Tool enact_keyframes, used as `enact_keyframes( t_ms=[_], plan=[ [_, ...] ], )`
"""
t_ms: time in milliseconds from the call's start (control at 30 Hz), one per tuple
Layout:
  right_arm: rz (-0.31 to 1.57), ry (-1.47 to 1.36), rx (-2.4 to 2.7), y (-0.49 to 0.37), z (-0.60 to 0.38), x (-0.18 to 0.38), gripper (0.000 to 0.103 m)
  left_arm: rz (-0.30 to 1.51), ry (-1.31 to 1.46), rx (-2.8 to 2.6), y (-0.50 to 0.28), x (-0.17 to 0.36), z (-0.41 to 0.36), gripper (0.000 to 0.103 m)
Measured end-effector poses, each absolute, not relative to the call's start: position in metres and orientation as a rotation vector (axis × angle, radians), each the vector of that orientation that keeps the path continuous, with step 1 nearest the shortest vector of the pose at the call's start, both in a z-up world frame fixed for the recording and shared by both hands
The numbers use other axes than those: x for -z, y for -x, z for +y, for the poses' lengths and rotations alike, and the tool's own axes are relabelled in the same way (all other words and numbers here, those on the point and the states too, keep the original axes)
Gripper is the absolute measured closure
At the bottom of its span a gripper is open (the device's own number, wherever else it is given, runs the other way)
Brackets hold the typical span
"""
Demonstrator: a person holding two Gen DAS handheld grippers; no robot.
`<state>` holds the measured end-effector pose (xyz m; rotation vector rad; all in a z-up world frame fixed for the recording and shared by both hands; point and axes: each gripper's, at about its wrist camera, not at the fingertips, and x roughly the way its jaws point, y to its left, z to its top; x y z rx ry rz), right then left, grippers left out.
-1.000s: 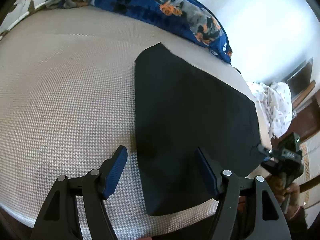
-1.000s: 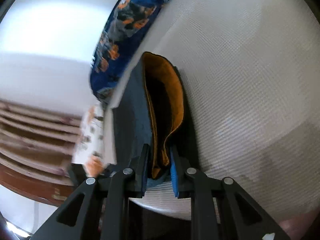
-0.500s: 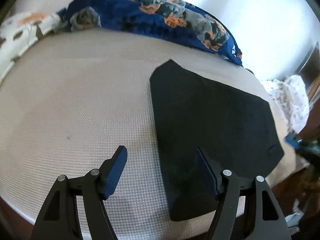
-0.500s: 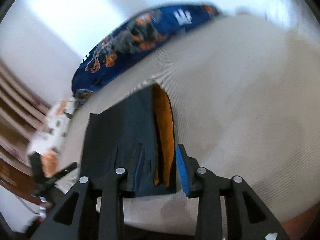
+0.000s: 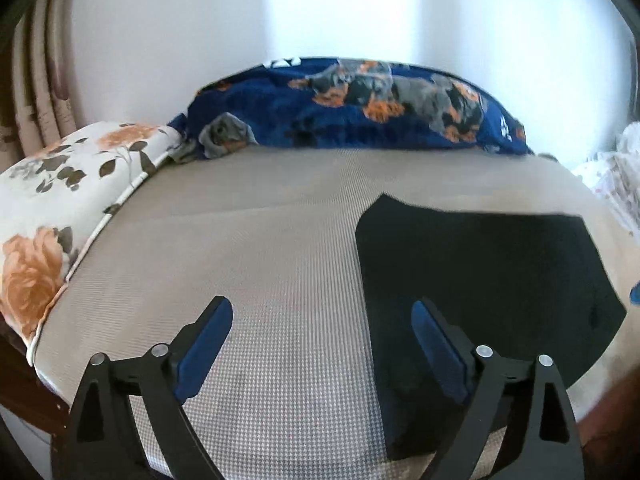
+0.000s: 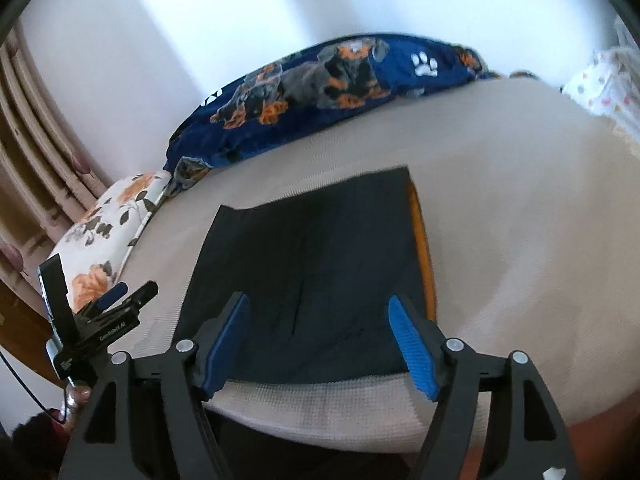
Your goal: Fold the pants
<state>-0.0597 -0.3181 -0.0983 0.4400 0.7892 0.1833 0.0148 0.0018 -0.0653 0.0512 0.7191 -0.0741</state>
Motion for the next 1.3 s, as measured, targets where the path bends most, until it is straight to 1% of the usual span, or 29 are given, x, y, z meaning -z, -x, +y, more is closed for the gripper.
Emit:
enact_keyframes(
  t_ms=[100, 400, 533, 700, 1300],
  plan=[
    [0.793, -0.470, -0.194, 0.060, -0.317, 0.101, 0.033, 0.693, -0.034, 0.052, -0.013, 0.059, 0.005, 0.010],
    [0.791, -0.454, -0.222, 0.063, -0.306, 0.101, 0.031, 0.624, -0.059, -0.010, -0.005, 0.043, 0.003, 0.010],
    [0.782, -0.444, -0.222, 0.065, -0.304, 0.100, 0.030, 0.598, -0.074, -0.017, -0.001, 0.038, 0.001, 0.007],
    [0.782, -0.428, -0.211, 0.066, -0.304, 0.102, 0.027, 0.592, -0.096, -0.015, 0.001, 0.038, -0.003, 0.006],
    [0.808, -0.480, -0.150, 0.061, -0.329, 0.119, 0.027, 0.608, -0.142, -0.014, 0.002, 0.043, -0.008, 0.003]
  ],
)
